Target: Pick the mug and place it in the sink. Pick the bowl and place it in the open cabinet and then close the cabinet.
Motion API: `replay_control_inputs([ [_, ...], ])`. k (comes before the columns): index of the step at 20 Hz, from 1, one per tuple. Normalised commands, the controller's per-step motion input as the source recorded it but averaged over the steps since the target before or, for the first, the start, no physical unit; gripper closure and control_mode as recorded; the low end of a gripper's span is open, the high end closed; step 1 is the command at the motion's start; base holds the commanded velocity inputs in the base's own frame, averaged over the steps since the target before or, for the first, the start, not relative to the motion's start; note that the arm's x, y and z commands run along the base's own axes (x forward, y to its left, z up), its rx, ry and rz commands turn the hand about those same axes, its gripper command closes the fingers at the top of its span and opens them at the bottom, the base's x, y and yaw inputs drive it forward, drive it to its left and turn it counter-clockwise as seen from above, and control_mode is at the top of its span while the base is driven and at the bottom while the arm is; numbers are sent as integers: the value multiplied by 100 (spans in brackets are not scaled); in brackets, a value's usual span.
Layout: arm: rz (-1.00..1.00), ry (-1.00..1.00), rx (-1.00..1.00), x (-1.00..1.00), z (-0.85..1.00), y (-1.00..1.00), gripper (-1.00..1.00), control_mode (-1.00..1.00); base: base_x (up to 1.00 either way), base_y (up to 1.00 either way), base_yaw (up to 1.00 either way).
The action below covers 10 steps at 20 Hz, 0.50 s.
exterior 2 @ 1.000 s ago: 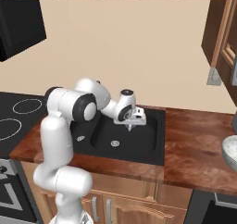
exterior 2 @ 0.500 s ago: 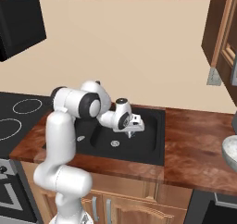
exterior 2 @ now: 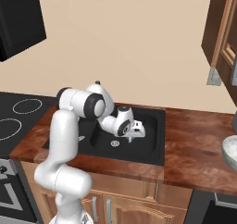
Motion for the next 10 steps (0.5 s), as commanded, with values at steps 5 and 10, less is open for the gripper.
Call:
replay_control_inputs([
  [5, 0, 0, 2, 0, -4, -2, 100, -100, 0, 0, 0],
  [10, 0, 0, 0, 0, 0, 0, -100, -100, 0, 0, 0],
])
